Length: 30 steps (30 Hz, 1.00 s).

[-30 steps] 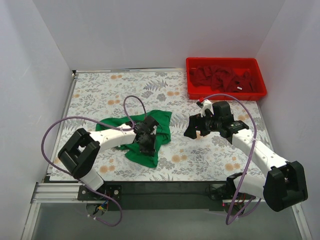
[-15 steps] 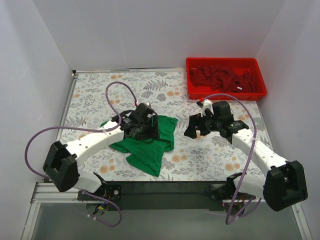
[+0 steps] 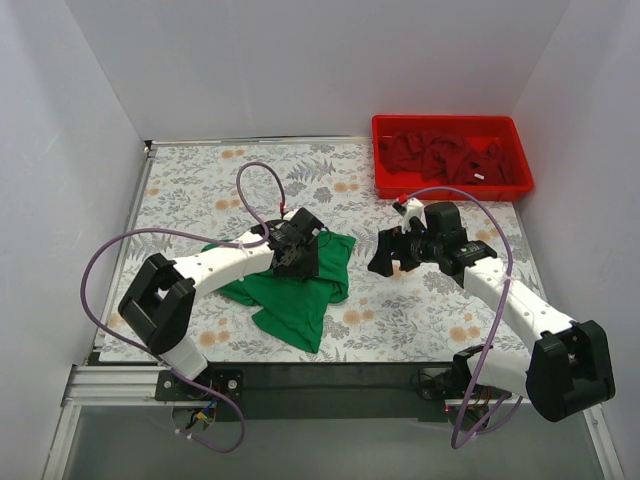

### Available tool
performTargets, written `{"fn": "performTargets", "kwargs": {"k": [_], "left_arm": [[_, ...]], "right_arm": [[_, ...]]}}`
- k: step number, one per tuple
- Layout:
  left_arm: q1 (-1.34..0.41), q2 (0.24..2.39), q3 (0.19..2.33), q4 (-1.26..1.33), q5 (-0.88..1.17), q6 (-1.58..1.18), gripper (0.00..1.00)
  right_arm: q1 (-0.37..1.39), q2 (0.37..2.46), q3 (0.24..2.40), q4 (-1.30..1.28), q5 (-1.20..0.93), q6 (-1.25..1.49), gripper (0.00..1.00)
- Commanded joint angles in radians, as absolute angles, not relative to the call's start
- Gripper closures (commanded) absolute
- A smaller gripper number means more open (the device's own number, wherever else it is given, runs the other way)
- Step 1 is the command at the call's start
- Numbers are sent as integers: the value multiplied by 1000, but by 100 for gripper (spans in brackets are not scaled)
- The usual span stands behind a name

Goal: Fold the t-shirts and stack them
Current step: Move the tshirt to the center of the board, then flatten the tshirt out

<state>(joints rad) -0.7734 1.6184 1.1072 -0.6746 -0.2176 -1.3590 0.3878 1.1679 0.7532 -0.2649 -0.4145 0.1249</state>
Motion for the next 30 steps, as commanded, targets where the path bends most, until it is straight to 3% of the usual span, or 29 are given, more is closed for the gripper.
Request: {"fn": "performTargets", "kwargs": {"k": [1, 5, 8, 9, 10, 19, 30], "left_arm": [[-769, 1635, 1138, -657, -287, -1324, 48], [-769, 1657, 1147, -661, -308, -1299, 58], [-764, 1652, 1158, -683, -356, -1284, 83], [-752, 1645, 1169, -699, -365, -1278, 97], [-744, 1638, 1180, -707, -376, -1269, 100], [-598, 1526, 1312, -764, -387, -1164, 100], [-405, 1424, 1174, -640, -229, -1106, 100]], "right_arm": [[393, 1187, 772, -229, -422, 120, 21], [394, 1200, 781, -229, -423, 121, 21], [396, 1209, 785, -224, -423, 126, 21], [396, 1209, 788, -224, -422, 124, 21], [396, 1212, 792, -222, -422, 126, 21], [405, 1272, 827, -198, -429, 143, 22], [428, 1417, 902, -123, -442, 209, 24]]}}
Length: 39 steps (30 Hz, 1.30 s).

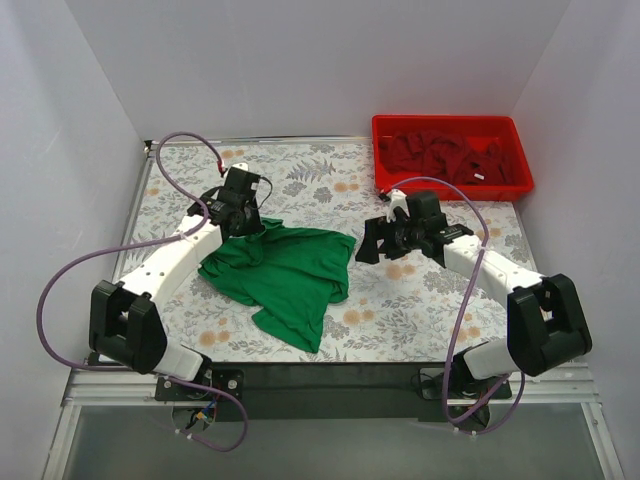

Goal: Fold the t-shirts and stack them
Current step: Flatten the tshirt out

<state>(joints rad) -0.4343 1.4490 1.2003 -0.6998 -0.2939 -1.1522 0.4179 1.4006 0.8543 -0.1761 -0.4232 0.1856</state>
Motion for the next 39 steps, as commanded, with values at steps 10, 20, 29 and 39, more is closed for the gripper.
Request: {"fn": "performTargets", "kwargs": {"k": [10, 20, 29, 39], "left_arm": [[-384, 1748, 1526, -473, -288, -822, 100], [-356, 2010, 1800, -388, -388, -764, 33], [-359, 1706, 1347, -462, -114, -986, 37], [-362, 1588, 1085, -474, -197, -1028, 34]], "right_arm": [[437, 1393, 879, -133, -414, 227, 24], [437, 1304, 861, -202, -361, 227, 24], [442, 1250, 822, -219, -362, 216, 25], [569, 1460, 893, -157, -321, 261, 26]]}}
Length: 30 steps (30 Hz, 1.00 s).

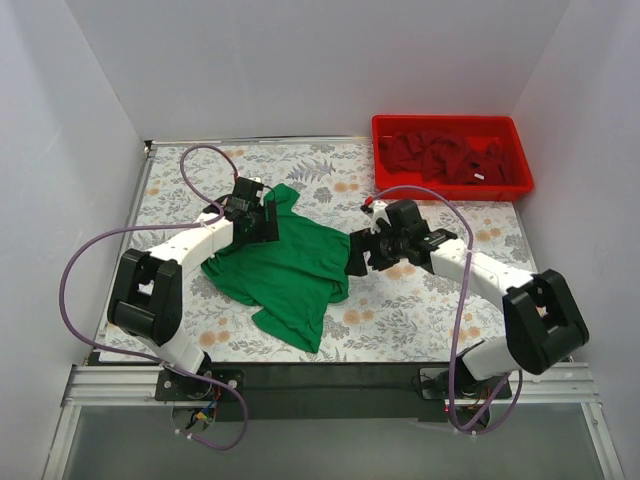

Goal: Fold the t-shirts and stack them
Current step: Flatten the tshirt out

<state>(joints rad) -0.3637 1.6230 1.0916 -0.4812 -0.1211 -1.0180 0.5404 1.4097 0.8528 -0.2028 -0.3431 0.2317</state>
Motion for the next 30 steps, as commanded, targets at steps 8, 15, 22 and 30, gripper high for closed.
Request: {"fn": "performTargets", "kwargs": {"k": [8, 15, 22, 30], "left_arm": [[-322, 1689, 1079, -479, -284, -1008, 32], [-223, 1689, 971, -445, -249, -1052, 39], [-100, 1605, 905, -465, -166, -1106, 50], [-100, 1505, 853, -561, -2, -1172, 60]], "right_arm": [[644, 1597, 867, -19, -399, 339, 26], [667, 1632, 835, 28, -405, 331, 55], [667, 1505, 957, -272, -229, 186, 99], [666, 1394, 1403, -877, 97, 29, 99]]}}
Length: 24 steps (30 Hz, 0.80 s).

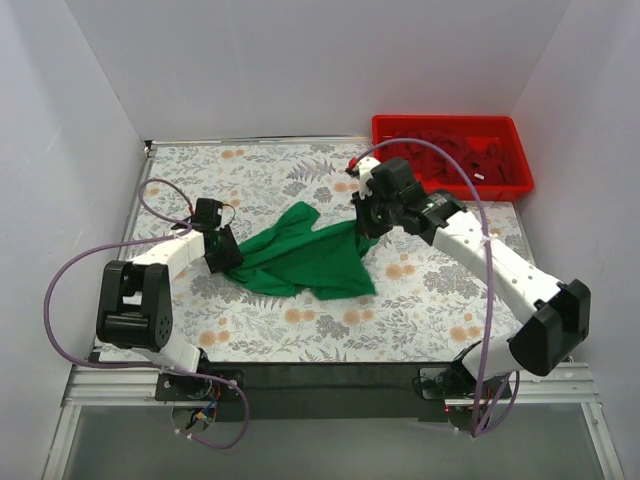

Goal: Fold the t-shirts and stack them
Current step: Flatten the tshirt out

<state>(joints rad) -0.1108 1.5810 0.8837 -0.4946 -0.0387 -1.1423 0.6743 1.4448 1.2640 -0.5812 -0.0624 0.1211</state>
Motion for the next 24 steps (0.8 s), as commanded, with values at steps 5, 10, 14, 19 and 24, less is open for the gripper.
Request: {"fn": "performTargets", "kwargs": {"k": [5, 10, 14, 19, 24], "left_arm": [[-97, 1407, 825, -612, 15, -1198, 67], [-95, 1350, 822, -640, 12, -1219, 70], [-97, 1306, 868, -661, 37, -1189, 66], [-144, 1302, 940, -595, 84, -1099, 45], [-337, 1419, 1052, -489, 23, -997, 40]], "right_arm": [[741, 1446, 1448, -946, -46, 49, 99], [859, 1506, 1333, -939, -162, 75, 86], [829, 1448, 1270, -924, -117, 71, 53], [638, 1384, 1189, -841, -124, 58, 40], [457, 1344, 1123, -686, -195, 87, 40]]}}
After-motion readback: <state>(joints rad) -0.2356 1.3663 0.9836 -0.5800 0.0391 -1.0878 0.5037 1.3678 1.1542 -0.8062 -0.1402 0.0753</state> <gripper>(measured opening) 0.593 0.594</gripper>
